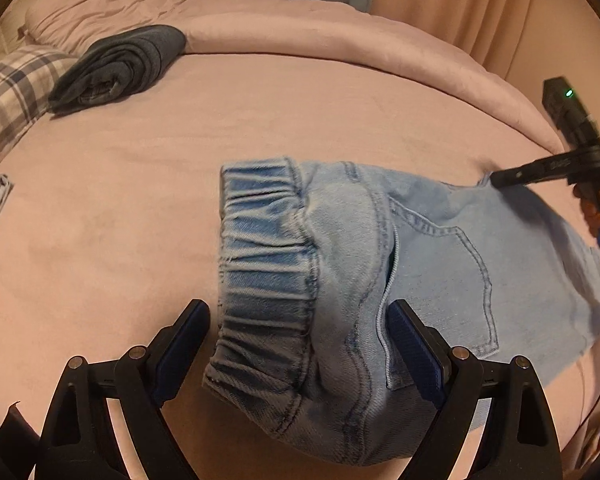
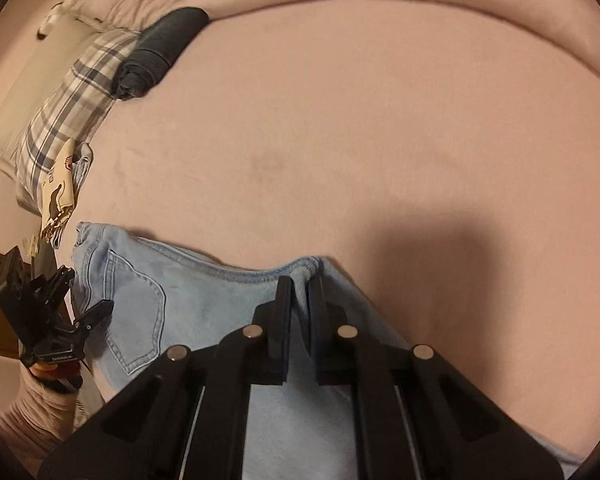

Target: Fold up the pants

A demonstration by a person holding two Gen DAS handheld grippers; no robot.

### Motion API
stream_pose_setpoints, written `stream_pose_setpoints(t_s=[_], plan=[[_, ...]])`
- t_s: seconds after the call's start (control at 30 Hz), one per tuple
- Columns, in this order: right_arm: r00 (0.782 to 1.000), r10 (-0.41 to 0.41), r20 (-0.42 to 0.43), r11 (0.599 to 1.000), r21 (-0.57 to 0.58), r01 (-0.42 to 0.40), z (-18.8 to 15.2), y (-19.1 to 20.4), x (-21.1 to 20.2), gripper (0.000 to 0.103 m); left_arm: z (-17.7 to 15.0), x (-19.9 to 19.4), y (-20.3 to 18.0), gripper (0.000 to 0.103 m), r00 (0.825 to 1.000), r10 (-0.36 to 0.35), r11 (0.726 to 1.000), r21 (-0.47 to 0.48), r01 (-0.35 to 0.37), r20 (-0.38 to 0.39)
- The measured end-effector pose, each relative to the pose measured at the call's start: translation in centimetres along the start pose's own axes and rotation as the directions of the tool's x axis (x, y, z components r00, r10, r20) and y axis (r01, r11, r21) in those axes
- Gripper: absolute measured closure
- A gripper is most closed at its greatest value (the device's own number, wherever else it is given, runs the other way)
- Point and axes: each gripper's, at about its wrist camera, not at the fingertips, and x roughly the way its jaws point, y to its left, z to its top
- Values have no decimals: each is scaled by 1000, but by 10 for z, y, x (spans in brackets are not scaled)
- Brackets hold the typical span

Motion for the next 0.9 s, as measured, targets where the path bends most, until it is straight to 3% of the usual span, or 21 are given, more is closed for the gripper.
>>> stream_pose_setpoints(t_s=[0.07,0.17,0.23,0.3,0.37,0.4,0.47,0.53,0.7,0.73,0.77,0.83,0.9], plan=[[998,-69,-4,998,17,69,-3,-7,12,97,-1,-1,-2,12,1000,2,1000,-9,-2,5],[998,-57,20,996,64,55,-6,-11,12,91,-1,-11,-3,12,1000,20,1000,-6,-20,10],[990,-129,64,991,39,126,-8,-5,-1,80,-2,-23,0,12,998,57,998,1,-57,27],[969,-216,121,976,26,214,-14,1,-27,80,-4,-42,8,12,997,47,999,-14,-46,58],[960,-195,203,980,-8,200,-27,12,-57,78,-5,-56,18,12,996,22,998,-55,-17,87],[961,-144,238,987,-32,156,-38,22,-71,75,-6,-63,24,12,995,2,997,-80,7,104],[970,-53,239,995,-74,72,-64,38,-82,74,-5,-74,33,12,988,-35,991,-123,54,147],[978,-16,206,993,-111,40,-90,50,-79,74,-1,-75,31,12,987,-34,991,-124,54,155],[997,-72,33,982,-172,76,-156,64,-30,76,14,-70,-8,19,982,-72,997,-28,78,176],[995,-87,48,979,-179,94,-163,63,-25,76,16,-67,-21,19,981,-83,996,6,84,177],[990,-83,118,976,-190,104,-173,62,-29,76,18,-62,-32,19,982,-80,996,38,75,171],[988,-77,134,982,-160,98,-177,60,-35,76,19,-52,-54,19,988,-66,994,96,53,140],[989,-25,143,996,-77,36,-186,51,-52,74,18,-48,-71,19,988,-83,988,137,64,131]])
